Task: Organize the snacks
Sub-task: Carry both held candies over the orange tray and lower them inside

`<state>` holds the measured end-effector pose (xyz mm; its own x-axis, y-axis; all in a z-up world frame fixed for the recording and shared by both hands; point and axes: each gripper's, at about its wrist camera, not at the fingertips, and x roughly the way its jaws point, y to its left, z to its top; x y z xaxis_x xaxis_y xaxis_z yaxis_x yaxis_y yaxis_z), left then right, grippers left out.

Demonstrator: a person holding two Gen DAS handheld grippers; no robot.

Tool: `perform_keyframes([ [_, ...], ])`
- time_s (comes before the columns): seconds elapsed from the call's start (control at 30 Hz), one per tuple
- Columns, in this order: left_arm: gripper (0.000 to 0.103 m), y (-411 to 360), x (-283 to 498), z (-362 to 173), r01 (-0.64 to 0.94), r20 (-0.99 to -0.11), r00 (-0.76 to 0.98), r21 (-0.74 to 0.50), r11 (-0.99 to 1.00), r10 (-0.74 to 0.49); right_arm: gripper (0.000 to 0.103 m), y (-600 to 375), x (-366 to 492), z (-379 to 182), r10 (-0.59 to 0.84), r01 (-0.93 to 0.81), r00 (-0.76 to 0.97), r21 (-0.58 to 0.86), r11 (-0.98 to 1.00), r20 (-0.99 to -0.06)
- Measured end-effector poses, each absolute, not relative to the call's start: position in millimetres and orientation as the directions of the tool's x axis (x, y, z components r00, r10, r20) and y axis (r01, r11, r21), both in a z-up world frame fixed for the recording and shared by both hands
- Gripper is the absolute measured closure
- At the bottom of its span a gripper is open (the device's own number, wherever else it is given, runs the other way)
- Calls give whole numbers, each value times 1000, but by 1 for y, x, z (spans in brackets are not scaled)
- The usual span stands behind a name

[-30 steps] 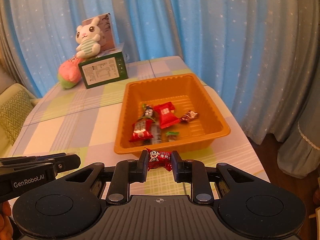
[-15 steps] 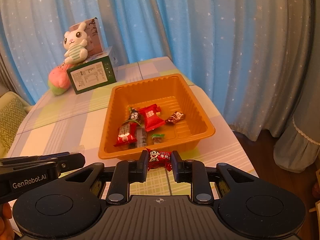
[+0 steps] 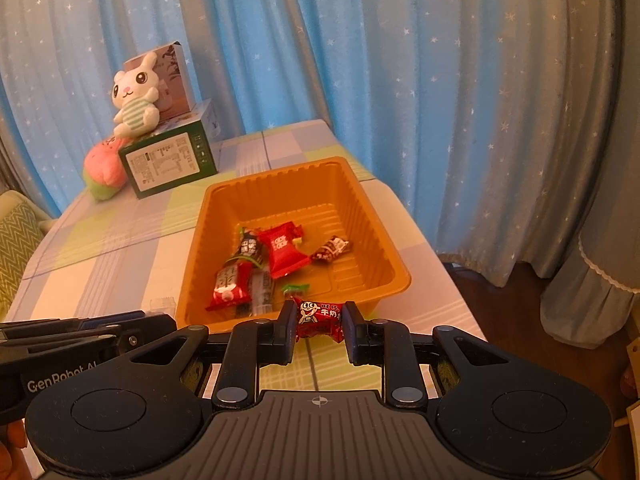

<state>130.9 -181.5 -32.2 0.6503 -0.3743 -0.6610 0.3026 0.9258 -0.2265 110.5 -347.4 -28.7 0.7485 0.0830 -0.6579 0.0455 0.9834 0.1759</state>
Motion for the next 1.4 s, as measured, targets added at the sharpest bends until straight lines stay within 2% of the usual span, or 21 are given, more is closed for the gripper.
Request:
perform_keyframes([
  [0.73, 84, -210, 200, -43, 303, -668, 638, -241, 922, -384, 78, -366, 181, -35, 111, -14, 746, 151, 988, -656],
  [1.27, 84, -227, 224, -54, 316, -677, 611, -265, 911, -409, 78, -382, 198, -43, 98, 4, 740, 151, 989, -665],
  [1.37, 83, -230, 228, -56, 325, -675, 612, -261, 909, -412, 78, -384, 198, -44, 97, 11, 739, 156, 988, -667],
  [1.4, 80, -230, 228, -57, 321, -677, 616, -253, 913, -404, 78, -385, 198, -45, 97, 12, 738, 157, 987, -667],
])
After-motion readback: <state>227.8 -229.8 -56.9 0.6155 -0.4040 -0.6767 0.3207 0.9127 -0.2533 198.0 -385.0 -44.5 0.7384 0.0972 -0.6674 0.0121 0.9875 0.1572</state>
